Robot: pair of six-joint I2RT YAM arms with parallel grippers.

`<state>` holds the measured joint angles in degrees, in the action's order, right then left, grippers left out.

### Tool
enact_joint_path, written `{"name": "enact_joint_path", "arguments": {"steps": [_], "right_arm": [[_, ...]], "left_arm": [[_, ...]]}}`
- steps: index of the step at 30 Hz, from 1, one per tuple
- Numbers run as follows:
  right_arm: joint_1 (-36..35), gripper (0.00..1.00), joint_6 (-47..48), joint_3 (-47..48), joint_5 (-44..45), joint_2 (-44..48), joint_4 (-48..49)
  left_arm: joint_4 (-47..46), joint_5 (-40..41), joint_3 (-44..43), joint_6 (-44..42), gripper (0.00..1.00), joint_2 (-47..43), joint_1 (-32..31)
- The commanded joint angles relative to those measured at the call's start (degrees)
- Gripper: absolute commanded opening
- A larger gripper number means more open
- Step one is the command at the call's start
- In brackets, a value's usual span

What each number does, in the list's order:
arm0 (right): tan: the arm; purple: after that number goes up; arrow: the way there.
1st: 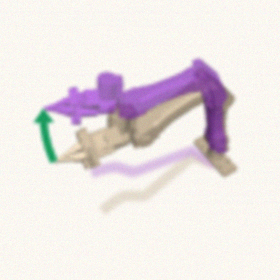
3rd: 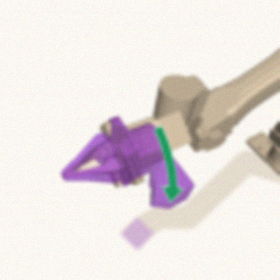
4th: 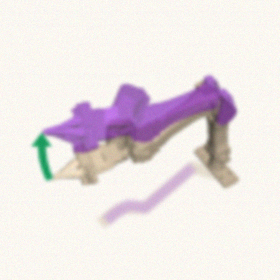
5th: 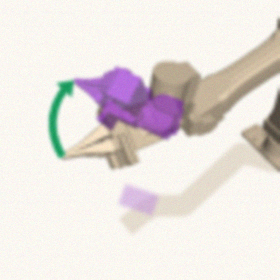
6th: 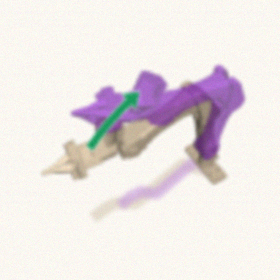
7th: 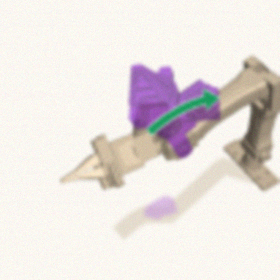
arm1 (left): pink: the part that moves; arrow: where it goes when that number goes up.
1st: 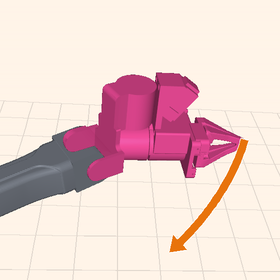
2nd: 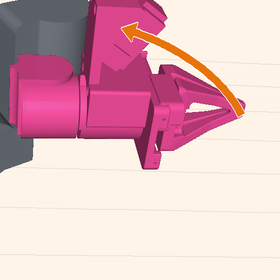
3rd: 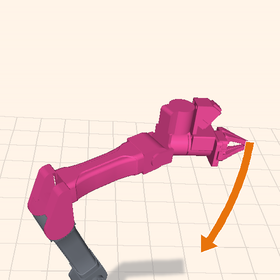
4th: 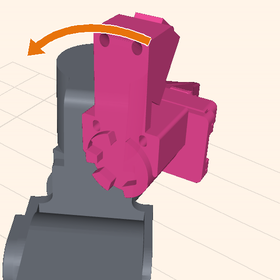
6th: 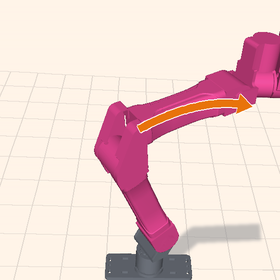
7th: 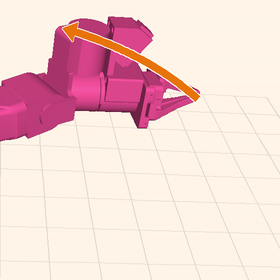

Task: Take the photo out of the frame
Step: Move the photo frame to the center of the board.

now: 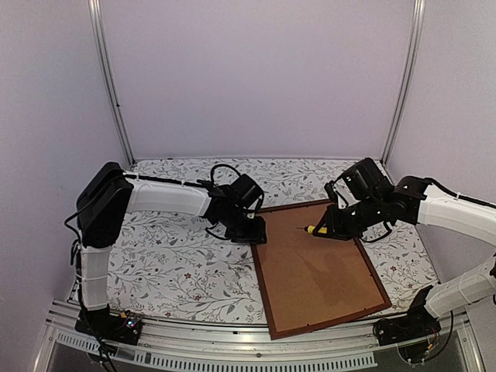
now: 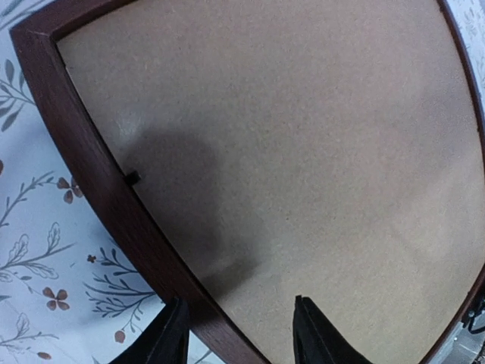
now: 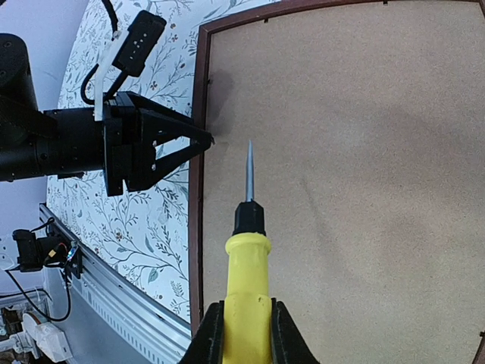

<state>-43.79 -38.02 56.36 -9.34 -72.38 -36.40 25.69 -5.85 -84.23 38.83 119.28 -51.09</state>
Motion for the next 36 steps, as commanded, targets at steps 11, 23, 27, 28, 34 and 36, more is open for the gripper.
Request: {"name": "enact_joint_path", "arguments": {"steps": [11,23,27,28,34,36], "right_arm": [[0.46,0.0,0.16,-0.52,-2.12,0.81,2.43],[0.46,0.0,-0.47,-0.15,-2.78,0.42,2.73],[0.51,0.0,-0.48,0.06,-2.91,0.07,2.96],[0.46,0.0,-0.48,0.06,-2.95,0.05,3.0],[0.46,0.0,-0.82,-0.19,-3.46,-0.13,3.69],[0.46,0.0,-0.87,-0.33,-3.64,-0.13,3.79]], "left_arm": [[2.89,5.61,2.26,2.43,0.48,-0.23,-3.07],[2.45,7.75,5.18,2.74,0.46,-2.39,-3.75],[2.55,7.57,4.88,2.28,0.46,-2.42,-3.7],[2.52,7.46,4.86,2.17,0.46,-2.27,-3.75],[2.66,8.1,4.88,1.08,0.4,-1.95,-3.63],[2.79,8.39,5.05,0.71,0.35,-2.07,-3.22]]}}
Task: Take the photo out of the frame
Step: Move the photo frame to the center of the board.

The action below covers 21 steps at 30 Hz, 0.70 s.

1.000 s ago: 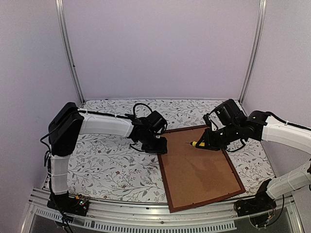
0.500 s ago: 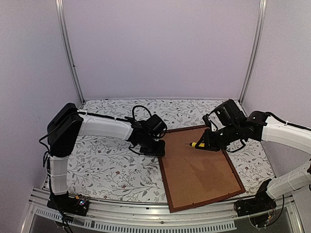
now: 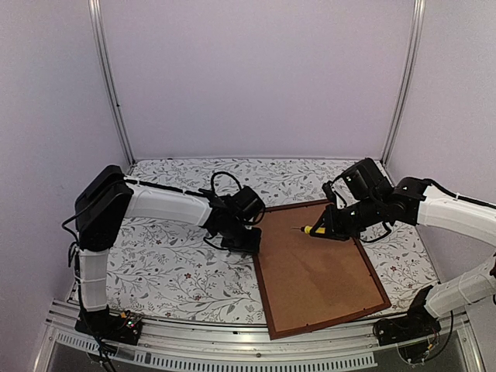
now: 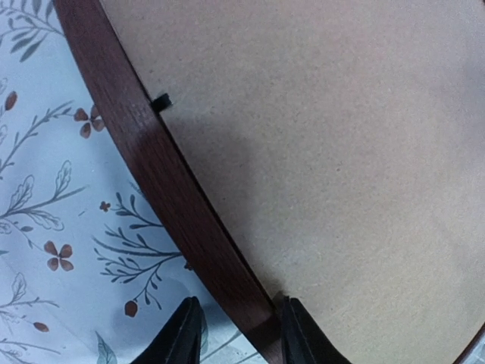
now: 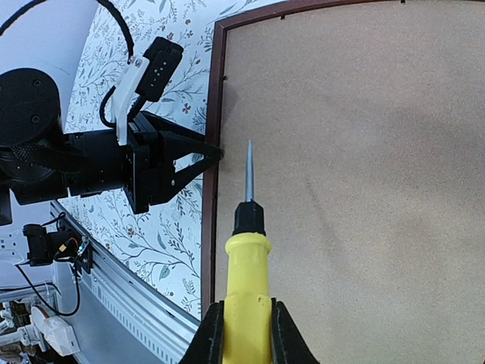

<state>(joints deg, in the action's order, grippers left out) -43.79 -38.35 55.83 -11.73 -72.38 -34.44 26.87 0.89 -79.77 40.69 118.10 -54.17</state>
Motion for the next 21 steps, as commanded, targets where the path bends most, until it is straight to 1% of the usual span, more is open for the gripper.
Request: {"name": "enact_joint_path", "arguments": {"steps": [1,5,15,21], "right_arm": [[0.45,0.0,-0.53,0.16,-1.34,-0.13,1.78],[0.45,0.0,-0.67,-0.02,-1.45,0.04,1.92],[0.46,0.0,-0.82,-0.2,-1.88,0.22,2.23],[0.46,0.0,-0.82,-0.35,-2.02,0.22,2.33]], "left_arm": [[1.58,1.74,0.88,-1.28,0.33,-1.05,0.12],[1.65,2.07,1.74,-2.22,0.28,-1.91,1.51],[1.36,2.17,3.73,-4.31,0.19,-3.81,4.93],[1.36,2.1,3.74,-4.94,0.16,-4.55,6.07]]}}
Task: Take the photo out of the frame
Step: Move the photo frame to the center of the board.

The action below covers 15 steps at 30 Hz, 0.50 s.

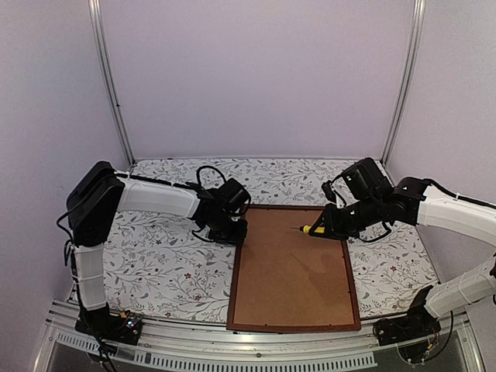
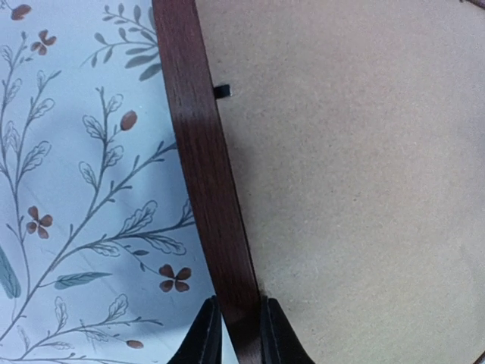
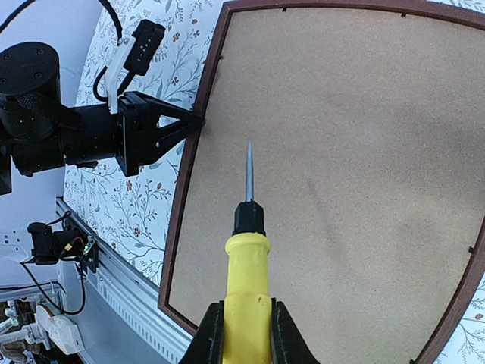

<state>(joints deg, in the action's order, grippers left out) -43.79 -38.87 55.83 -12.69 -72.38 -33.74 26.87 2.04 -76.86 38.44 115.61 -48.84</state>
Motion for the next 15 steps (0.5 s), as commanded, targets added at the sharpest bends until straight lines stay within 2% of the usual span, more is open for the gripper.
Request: {"name": "enact_joint_path", "arguments": {"steps": [1,7,15], "right_arm": [[0.46,0.0,-0.32,-0.37,-1.08,0.29,1.65],[0.46,0.0,-0.41,-0.71,-1.39,0.45,1.76],[0.41,0.0,-0.37,-1.46,-3.42,-0.01,3.01]], "left_arm": [[1.38,0.89,0.83,-2.68,0.15,-2.15,0.83],[0.3,-0.74,1.93,-0.72,0.1,-2.51,2.49],[-1.82,-3.61,3.3,0.42,0.08,-3.75,2.9]]}}
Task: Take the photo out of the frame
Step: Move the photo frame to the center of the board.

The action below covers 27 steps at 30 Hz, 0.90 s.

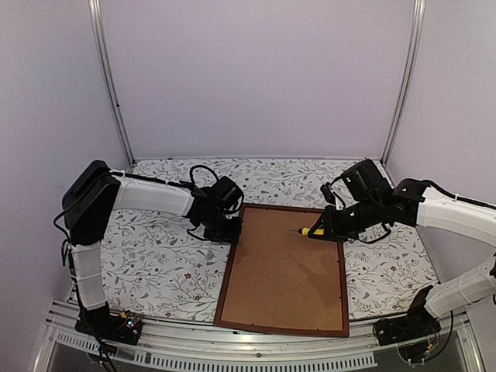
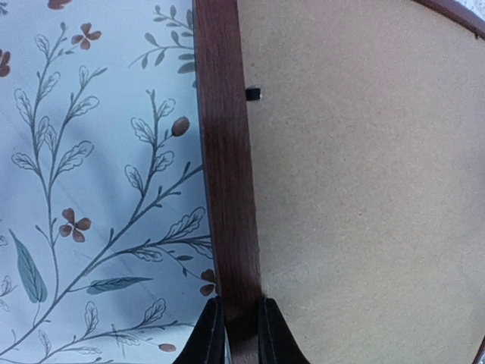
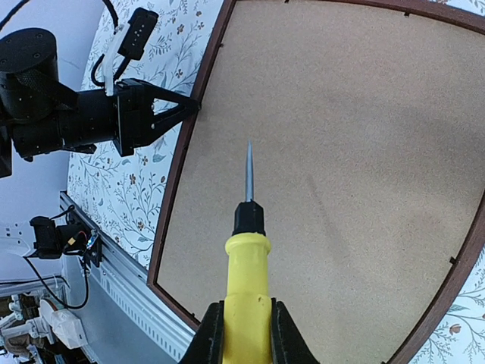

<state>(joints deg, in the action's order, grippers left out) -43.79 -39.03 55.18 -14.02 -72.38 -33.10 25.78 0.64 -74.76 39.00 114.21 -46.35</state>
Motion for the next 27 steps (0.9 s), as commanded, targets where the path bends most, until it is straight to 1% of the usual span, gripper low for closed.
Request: {"name": "enact_joint_path", "arguments": {"steps": [1,10,12,15,18,22,24,27], "right_arm": [[0.38,0.0,-0.25,-0.96,-2.67,-0.1,2.85],[0.41,0.0,0.67,-0.45,-6.22,-2.73,5.49],[0.37,0.0,0.86,-0.38,-6.65,-3.13,5.95],[0.38,0.0,1.13,-0.16,-7.51,-3.59,6.35],[0.37,0.0,1.38,-0.17,-8.01,-3.82,6.64],[0.39,0.0,2.19,-0.31,-9.84,-3.44,7.66],[0.4,0.0,3.05,-0.37,-11.11,-3.15,8.33],[0.48,0.0,4.55,-0.02,-13.69,-2.87,8.8]], "left_arm": [[-0.98,-2.52,1.5,0.11,0.08,-2.55,0.24],[-3.02,-3.55,5.36,2.96,0.09,-4.68,-0.85],[-3.21,-3.38,5.82,3.25,0.13,-5.18,-0.89],[-2.99,-2.83,5.6,3.03,0.23,-6.06,-0.81],[-1.94,-2.17,4.62,2.24,0.3,-7.38,-0.55],[-0.4,-1.56,2.72,0.57,0.35,-10.05,-0.16],[-0.32,-2.15,2.01,-0.74,0.35,-11.61,-0.06],[-1.91,-5.3,2.12,-3.13,0.38,-14.45,-0.06]]}}
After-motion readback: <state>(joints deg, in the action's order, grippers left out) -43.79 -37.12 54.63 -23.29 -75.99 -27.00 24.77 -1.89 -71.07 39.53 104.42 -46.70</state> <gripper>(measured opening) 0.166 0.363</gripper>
